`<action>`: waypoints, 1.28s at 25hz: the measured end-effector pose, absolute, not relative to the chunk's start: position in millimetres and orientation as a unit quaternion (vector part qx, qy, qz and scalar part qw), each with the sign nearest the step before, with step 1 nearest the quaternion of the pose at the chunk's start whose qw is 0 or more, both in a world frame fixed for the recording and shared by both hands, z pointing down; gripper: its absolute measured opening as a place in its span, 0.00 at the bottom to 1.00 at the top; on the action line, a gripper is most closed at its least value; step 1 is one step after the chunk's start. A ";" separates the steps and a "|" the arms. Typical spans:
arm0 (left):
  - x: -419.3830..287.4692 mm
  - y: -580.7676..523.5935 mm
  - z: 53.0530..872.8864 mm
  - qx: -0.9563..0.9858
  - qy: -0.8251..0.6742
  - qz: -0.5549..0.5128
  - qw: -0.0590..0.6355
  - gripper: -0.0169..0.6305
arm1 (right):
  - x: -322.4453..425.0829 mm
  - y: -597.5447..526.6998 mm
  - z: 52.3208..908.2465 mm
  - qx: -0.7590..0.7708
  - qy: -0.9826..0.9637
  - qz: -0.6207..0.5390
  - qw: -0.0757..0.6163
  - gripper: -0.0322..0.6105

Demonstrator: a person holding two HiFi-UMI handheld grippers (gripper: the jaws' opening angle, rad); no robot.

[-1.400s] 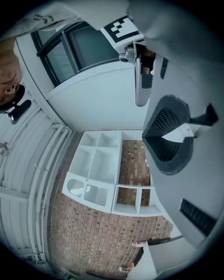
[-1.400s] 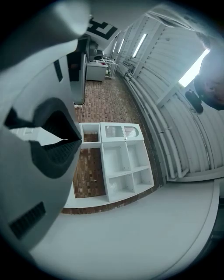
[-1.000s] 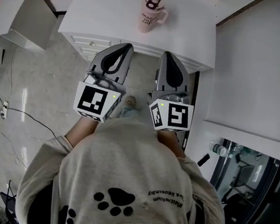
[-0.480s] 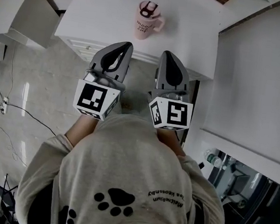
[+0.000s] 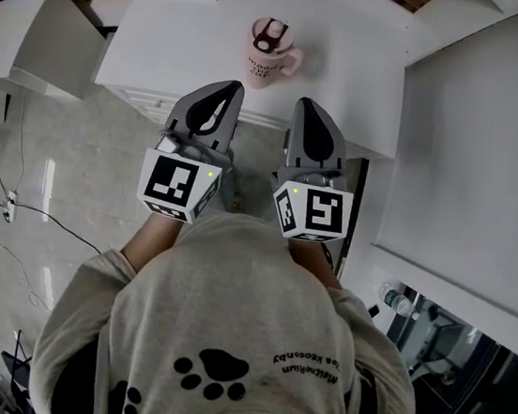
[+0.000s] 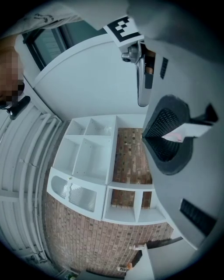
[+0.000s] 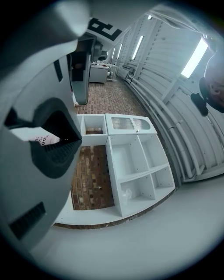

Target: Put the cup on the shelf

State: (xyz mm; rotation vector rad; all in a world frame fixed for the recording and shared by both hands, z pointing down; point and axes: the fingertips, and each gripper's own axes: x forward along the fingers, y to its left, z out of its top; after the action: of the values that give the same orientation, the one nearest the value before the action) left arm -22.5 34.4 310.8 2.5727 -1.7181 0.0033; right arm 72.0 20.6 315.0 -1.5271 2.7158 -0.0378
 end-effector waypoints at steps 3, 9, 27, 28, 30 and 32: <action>-27.1 14.4 315.6 0.836 -0.548 0.006 0.028 0.04 | 65.7 2.2 317.3 -0.497 0.868 -0.013 0.011 0.06; -36.5 -23.3 325.1 0.846 -0.531 0.015 0.039 0.04 | 58.8 -29.8 325.4 -0.518 0.855 -0.022 0.004 0.06; -47.9 -93.3 348.7 0.881 -0.468 0.033 0.054 0.04 | 57.9 -88.6 343.0 -0.589 0.807 -0.023 -0.019 0.07; -47.6 -94.0 352.9 0.881 -0.467 0.037 0.058 0.04 | 58.7 -89.0 346.3 -0.590 0.807 -0.024 -0.023 0.07; -46.4 -95.4 359.6 0.881 -0.467 0.040 0.066 0.04 | 61.4 -89.6 353.8 -0.593 0.804 -0.028 -0.032 0.07; -46.3 -96.8 364.8 0.879 -0.469 0.042 0.073 0.04 | 63.5 -91.4 361.3 -0.594 0.803 -0.034 -0.040 0.07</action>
State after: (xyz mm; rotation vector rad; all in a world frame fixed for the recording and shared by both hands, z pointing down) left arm -46.3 -96.8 364.8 2.6417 -1.4078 0.1271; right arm 63.5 -91.4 361.3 -1.9162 2.5885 -0.1108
